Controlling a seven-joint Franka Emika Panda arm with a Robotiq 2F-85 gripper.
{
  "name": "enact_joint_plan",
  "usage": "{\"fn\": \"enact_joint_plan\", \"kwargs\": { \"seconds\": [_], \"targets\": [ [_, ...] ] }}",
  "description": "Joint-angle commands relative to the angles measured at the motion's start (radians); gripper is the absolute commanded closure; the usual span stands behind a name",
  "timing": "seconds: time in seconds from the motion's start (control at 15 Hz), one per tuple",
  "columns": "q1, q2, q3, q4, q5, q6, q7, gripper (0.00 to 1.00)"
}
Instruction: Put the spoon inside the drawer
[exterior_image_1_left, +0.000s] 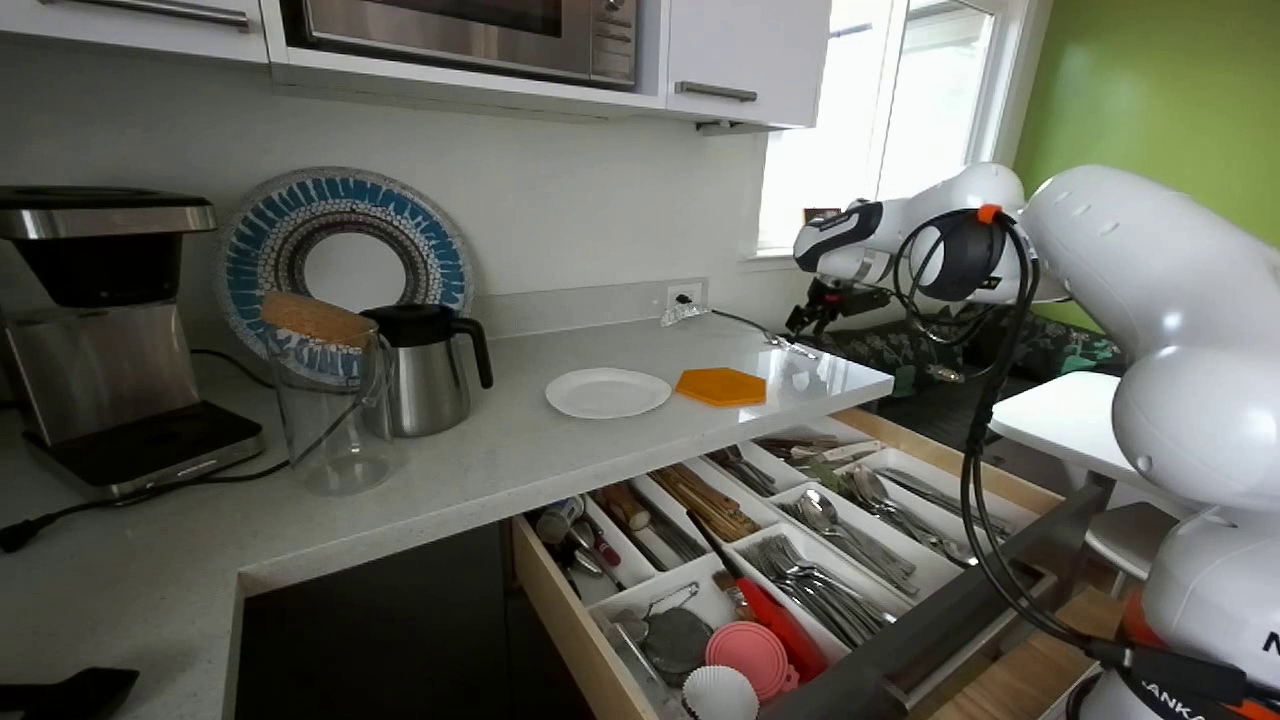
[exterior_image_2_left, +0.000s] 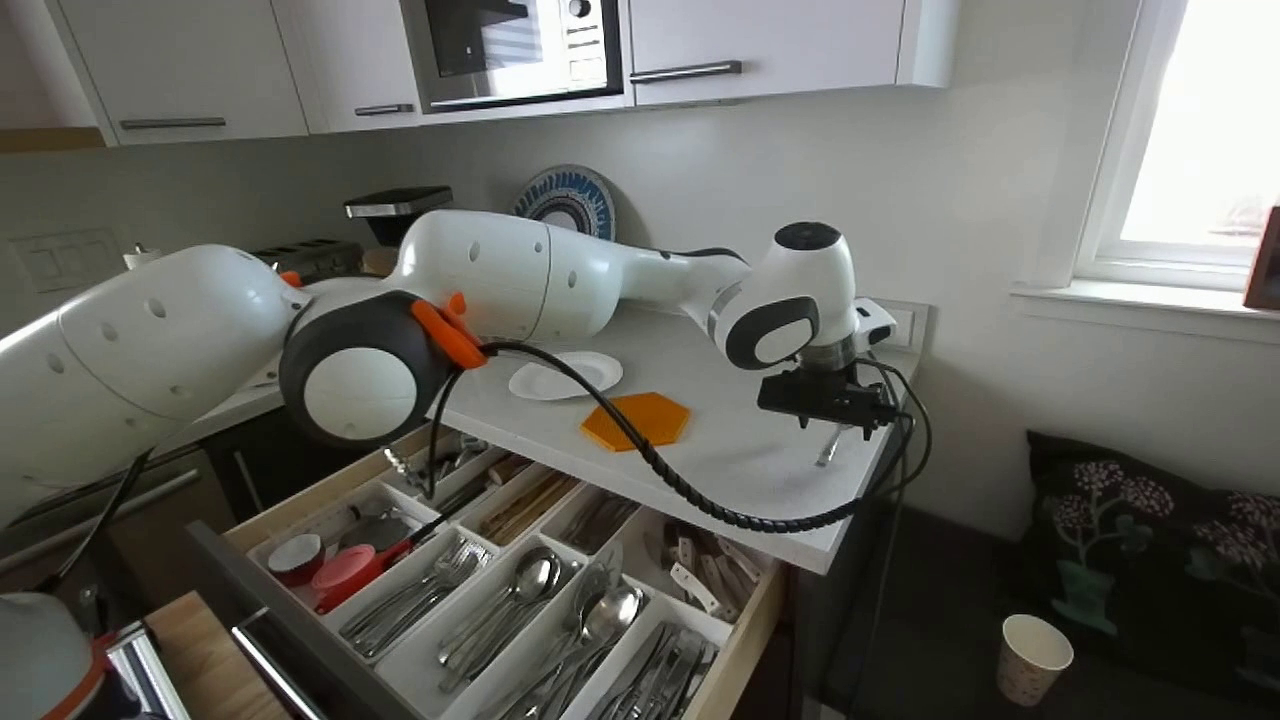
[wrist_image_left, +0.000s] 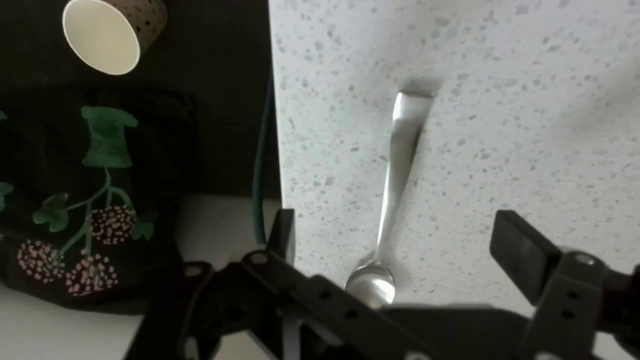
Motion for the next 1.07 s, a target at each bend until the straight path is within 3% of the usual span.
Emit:
{"fn": "enact_joint_plan", "kwargs": {
  "seconds": [0.0, 0.2, 0.47, 0.8, 1.0],
  "targets": [
    [-0.016, 0.047, 0.039, 0.042, 0.021, 0.038, -0.062, 0.0],
    [-0.022, 0.065, 0.063, 0.055, 0.028, 0.07, -0.082, 0.04],
    [-0.038, 0.088, 0.096, 0.086, 0.042, 0.094, -0.087, 0.31],
    [-0.059, 0.124, 0.131, 0.135, 0.044, 0.101, -0.089, 0.25],
    [-0.07, 0.145, 0.153, 0.156, 0.043, 0.101, -0.095, 0.33]
  ]
}}
